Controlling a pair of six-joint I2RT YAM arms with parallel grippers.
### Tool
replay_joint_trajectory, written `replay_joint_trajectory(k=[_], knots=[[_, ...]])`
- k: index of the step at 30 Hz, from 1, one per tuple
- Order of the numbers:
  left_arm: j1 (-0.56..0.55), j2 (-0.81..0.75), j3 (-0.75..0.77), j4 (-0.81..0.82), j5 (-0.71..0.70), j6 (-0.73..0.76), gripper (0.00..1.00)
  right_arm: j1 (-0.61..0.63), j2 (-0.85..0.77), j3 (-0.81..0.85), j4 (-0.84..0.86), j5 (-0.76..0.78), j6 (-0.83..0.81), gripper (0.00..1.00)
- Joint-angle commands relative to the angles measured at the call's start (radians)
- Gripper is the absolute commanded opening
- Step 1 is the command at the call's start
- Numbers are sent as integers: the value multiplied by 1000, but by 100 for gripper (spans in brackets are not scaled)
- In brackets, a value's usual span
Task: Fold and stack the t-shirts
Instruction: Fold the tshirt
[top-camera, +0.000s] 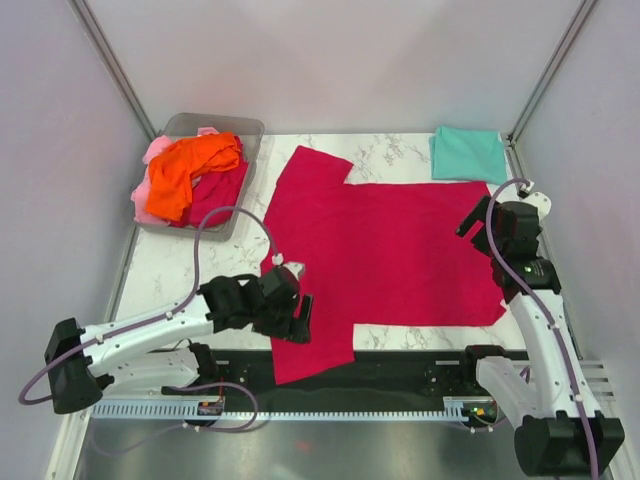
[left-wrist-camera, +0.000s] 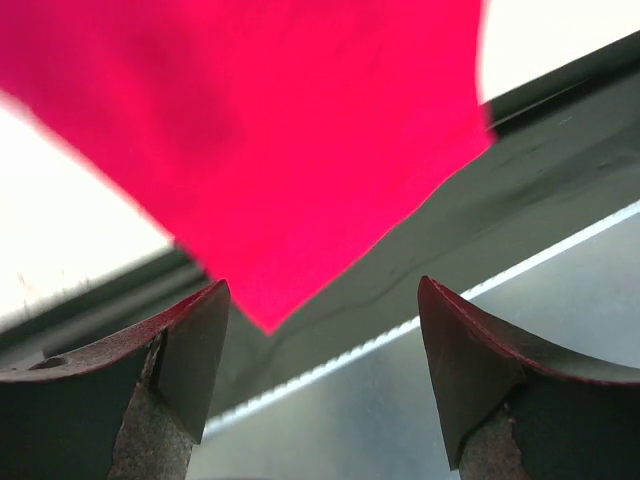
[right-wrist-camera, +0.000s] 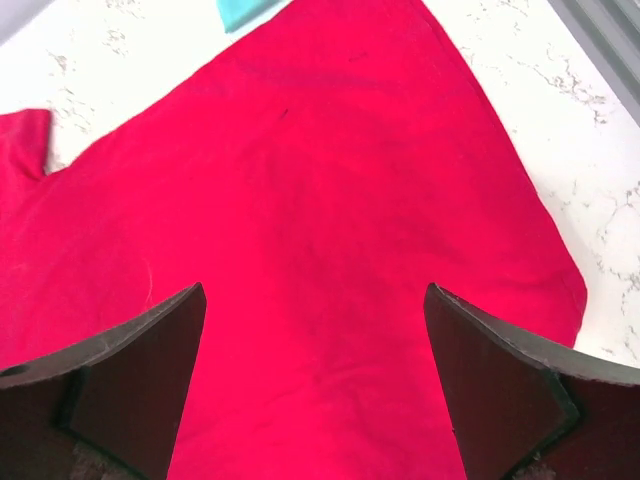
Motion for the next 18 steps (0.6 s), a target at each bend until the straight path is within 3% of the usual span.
replay_joint_trajectory(k=[1, 6, 11, 16, 18], knots=[[-72, -56, -68, -163, -72, -306, 83, 2, -44, -24, -53, -44, 58, 98], [-113, -83, -158, -168, -63, -400, 84, 2, -51, -54, -61, -121, 70, 98], [-145, -58, -257, -66, -54, -442, 82, 1, -71, -55, -90, -117, 50, 98], [-153, -35, -323, 63, 37, -440, 67, 2, -80, -38, -122, -91, 36, 98], [-161, -14, -330, 108, 43, -436, 66, 1, -83, -46, -122, -85, 38, 98]])
